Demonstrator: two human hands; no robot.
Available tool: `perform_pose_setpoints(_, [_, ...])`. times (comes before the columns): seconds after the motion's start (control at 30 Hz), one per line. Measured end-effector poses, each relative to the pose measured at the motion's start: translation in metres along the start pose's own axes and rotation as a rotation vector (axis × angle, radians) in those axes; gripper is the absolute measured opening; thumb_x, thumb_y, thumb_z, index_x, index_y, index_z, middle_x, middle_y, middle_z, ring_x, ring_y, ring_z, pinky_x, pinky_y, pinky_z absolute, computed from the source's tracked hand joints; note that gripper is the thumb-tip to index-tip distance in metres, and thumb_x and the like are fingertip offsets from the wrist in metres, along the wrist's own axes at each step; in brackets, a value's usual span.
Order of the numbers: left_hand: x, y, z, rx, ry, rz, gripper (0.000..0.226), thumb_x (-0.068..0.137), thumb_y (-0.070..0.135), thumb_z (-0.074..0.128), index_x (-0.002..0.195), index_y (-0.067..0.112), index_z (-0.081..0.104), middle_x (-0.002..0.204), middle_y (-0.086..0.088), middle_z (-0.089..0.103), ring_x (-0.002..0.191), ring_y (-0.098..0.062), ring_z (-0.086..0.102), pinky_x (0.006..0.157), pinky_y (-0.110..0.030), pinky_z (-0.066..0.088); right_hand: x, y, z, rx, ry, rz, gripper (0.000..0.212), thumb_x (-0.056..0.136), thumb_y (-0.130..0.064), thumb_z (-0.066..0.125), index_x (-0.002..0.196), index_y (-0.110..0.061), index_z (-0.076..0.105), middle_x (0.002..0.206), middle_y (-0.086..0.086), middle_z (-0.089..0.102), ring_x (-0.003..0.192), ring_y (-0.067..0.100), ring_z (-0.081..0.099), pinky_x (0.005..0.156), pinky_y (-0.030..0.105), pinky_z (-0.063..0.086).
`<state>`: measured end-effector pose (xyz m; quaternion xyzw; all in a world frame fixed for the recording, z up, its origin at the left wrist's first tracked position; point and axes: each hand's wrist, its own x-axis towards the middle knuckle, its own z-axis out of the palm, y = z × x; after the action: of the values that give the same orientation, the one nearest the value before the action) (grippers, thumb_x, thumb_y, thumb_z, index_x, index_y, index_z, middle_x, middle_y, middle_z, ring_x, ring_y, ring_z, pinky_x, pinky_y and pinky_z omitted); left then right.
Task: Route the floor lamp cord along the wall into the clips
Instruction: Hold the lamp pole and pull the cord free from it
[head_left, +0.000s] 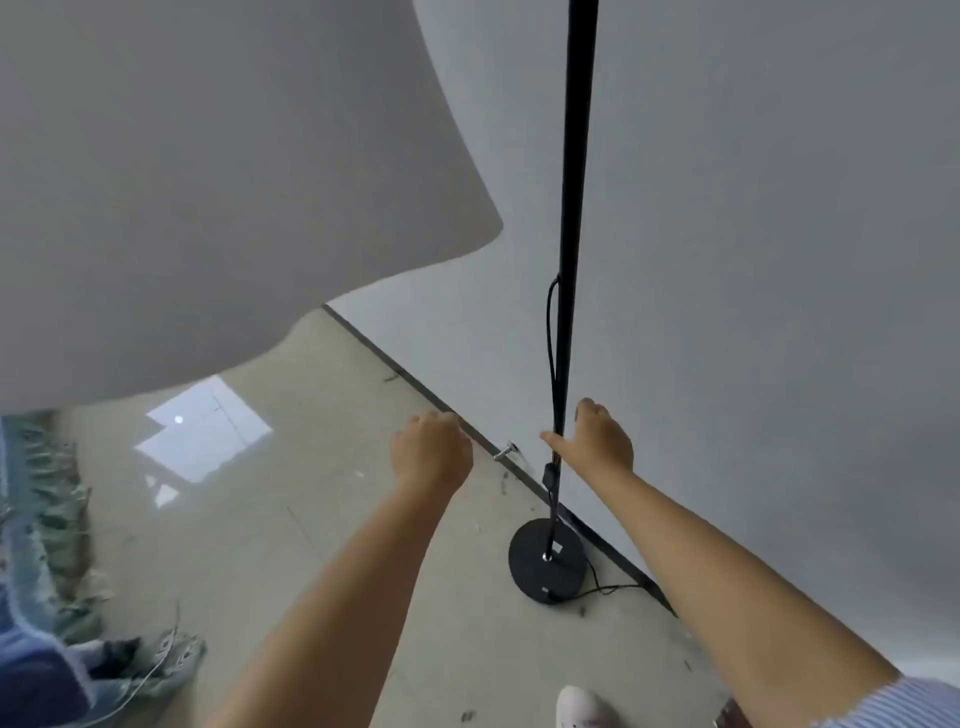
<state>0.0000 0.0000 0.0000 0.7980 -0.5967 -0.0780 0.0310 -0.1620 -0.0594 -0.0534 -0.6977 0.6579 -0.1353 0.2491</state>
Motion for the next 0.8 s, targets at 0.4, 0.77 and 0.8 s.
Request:
perform_pose_setpoints(0.4, [0.041, 0.043, 0.036, -0.383, 0.115, 0.0, 0.033, 0.092, 0.032, 0.046, 0.113, 0.007, 0.055, 0.117, -0.014, 0.062, 0.107, -0.03, 0.055, 0.082, -0.036, 0.045, 0.037, 0.042, 0.037, 0.39, -0.02, -0.077, 0.014, 0.086, -0.006, 0.044, 0.075, -0.009, 0.036, 0.064, 0.006, 0.043, 0.058, 0.022, 0.043, 0.053, 0.031, 0.037])
perform_pose_setpoints(0.77, [0.082, 0.094, -0.053, -1.095, 0.133, 0.392, 0.042, 0.076, -0.021, 0.038, 0.101, 0.008, 0.056, 0.08, 0.006, 0.062, 0.071, 0.01, 0.062, 0.07, -0.008, 0.051, 0.05, 0.106, 0.005, 0.177, -0.343, -0.019, 0.024, 0.094, -0.019, 0.035, 0.072, -0.012, 0.043, 0.058, 0.002, 0.043, 0.056, 0.022, 0.041, 0.05, 0.03, 0.028])
perform_pose_setpoints(0.8, [0.079, 0.095, -0.057, -1.167, 0.084, 0.414, 0.047, 0.068, -0.021, 0.034, 0.097, 0.01, 0.056, 0.077, 0.007, 0.064, 0.071, 0.009, 0.064, 0.068, -0.006, 0.05, 0.051, 0.106, 0.001, 0.12, -0.339, -0.026, 0.022, 0.094, -0.021, 0.035, 0.078, -0.009, 0.046, 0.06, 0.004, 0.045, 0.058, 0.023, 0.042, 0.049, 0.029, 0.029])
